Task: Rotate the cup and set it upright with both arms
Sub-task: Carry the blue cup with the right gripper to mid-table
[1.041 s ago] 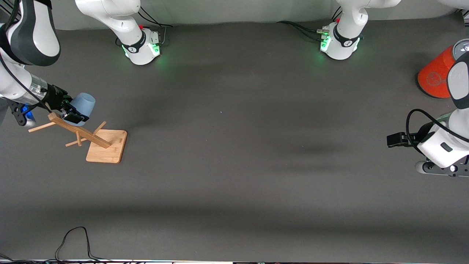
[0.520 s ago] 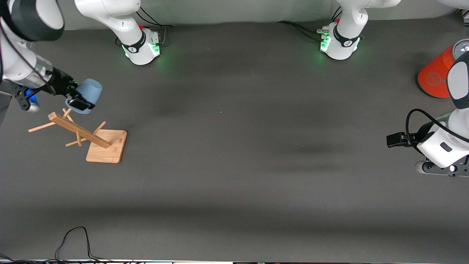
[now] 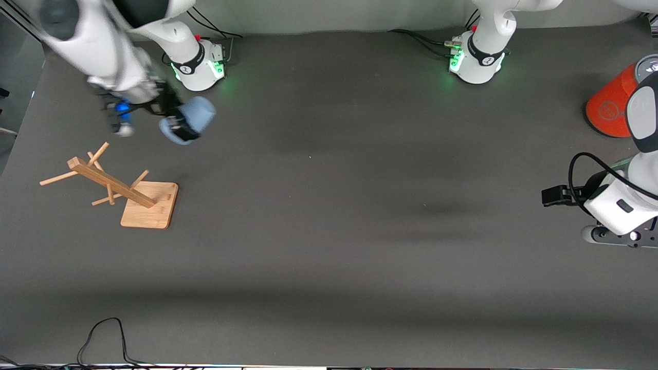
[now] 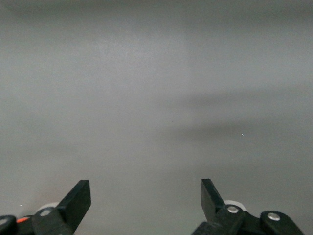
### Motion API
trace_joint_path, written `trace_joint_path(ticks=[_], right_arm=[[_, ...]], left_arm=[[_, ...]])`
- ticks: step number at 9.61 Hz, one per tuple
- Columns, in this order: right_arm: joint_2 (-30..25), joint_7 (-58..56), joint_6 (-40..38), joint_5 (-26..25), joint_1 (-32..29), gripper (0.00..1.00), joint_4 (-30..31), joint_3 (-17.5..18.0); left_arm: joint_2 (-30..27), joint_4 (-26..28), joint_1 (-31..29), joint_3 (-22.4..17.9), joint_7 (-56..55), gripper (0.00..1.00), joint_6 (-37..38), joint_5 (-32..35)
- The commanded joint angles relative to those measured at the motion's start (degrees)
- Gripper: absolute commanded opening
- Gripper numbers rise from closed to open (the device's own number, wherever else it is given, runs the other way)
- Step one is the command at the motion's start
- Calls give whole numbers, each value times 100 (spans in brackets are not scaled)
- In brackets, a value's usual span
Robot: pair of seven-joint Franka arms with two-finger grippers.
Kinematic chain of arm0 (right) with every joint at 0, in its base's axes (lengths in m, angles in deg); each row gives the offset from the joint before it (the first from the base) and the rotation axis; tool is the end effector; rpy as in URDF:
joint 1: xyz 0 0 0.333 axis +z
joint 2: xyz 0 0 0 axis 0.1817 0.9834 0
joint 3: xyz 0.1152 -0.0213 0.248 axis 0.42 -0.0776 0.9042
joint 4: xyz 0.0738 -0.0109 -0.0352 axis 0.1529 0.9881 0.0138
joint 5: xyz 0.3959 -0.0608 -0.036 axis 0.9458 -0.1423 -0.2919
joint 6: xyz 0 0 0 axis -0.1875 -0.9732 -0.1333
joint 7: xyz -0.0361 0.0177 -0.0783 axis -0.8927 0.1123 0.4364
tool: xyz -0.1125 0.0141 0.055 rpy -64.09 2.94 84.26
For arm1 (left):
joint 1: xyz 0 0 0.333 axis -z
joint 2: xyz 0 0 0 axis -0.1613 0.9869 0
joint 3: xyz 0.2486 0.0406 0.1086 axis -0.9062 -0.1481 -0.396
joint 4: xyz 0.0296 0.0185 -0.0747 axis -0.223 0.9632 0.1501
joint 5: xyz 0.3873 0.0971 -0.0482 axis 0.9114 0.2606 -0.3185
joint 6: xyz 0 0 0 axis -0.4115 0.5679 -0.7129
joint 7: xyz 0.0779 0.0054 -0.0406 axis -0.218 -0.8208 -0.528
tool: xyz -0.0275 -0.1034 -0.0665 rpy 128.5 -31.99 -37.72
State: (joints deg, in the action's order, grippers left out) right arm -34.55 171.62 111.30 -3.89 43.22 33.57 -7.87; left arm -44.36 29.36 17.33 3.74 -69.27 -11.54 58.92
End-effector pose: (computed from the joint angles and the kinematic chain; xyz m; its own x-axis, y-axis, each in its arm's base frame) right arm 0.4607 0.2373 0.4561 0.3817 -0.9218 -0.0682 -0.9198 -0.3860 0.0702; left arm 0.6505 -0.0350 0.4755 0.9898 -0.0825 -0.1166 -0.0889 -0.9947 -0.0511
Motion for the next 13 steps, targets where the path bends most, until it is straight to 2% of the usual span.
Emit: trace_joint_path(ticks=[1, 4, 7, 11, 13], right_arm=[[1491, 1446, -105, 22, 887, 50, -1441, -75], [3188, 3065, -105, 13, 1671, 50, -3093, -75], [4622, 4366, 26, -22, 2155, 50, -4308, -84], [5845, 5573, 904, -303, 2657, 50, -4680, -101], [6381, 5933, 1002, -522, 2684, 50, -5013, -101]], left_arm=[[10, -102, 47, -48, 75, 100, 135, -8], [10, -102, 56, -48, 66, 100, 136, -8], [10, -102, 56, -40, 66, 100, 136, -8], [10, -102, 91, -48, 66, 100, 136, -8], [10, -93, 91, -40, 66, 100, 136, -8]])
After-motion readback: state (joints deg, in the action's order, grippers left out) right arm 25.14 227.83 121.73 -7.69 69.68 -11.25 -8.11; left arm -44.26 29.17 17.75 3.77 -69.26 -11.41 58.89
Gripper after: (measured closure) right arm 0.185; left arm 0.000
